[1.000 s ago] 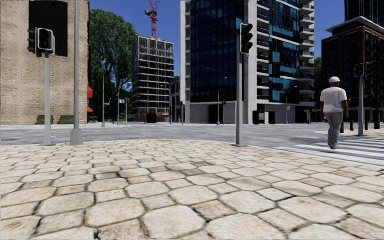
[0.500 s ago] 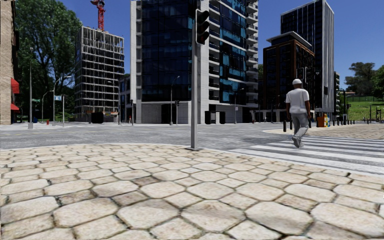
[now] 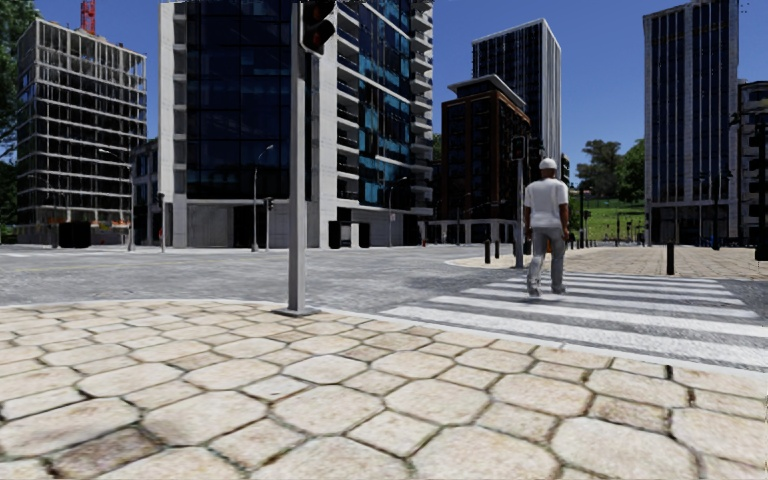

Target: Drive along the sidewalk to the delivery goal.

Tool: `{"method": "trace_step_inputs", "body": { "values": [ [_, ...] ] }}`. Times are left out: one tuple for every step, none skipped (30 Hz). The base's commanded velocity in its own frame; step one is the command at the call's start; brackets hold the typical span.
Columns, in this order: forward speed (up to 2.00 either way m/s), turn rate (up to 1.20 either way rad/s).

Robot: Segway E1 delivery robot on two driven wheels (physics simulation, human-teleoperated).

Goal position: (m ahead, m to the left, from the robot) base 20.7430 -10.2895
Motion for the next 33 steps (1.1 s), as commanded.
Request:
{"method": "trace_step_inputs", "body": {
  "values": [
    [1.78, -0.6],
    [1.78, -0.6],
    [1.78, -0.6],
    [1.78, -0.6],
    [1.78, -0.6],
    [1.78, -0.6],
    [1.78, -0.6],
    [1.78, -0.6],
    [1.78, -0.6],
    [1.78, -0.6],
    [1.78, -0.6],
    [1.78, -0.6],
    [1.78, -0.6],
    [1.78, -0.6],
    [1.78, -0.6],
    [1.78, -0.6],
    [1.78, -0.6],
    [1.78, -0.6],
    [1.78, -0.6],
    [1.78, -0.6],
    [1.78, -0.6],
    [1.78, -0.6],
    [1.78, -0.6],
    [1.78, -0.6],
    [1.78, -0.6],
    [1.78, -0.6],
    [1.78, -0.6],
    [1.78, -0.6],
    [1.78, -0.6],
    [1.78, -0.6],
    [1.78, -0.6],
    [1.78, -0.6],
    [1.78, -0.6]
  ]
}}
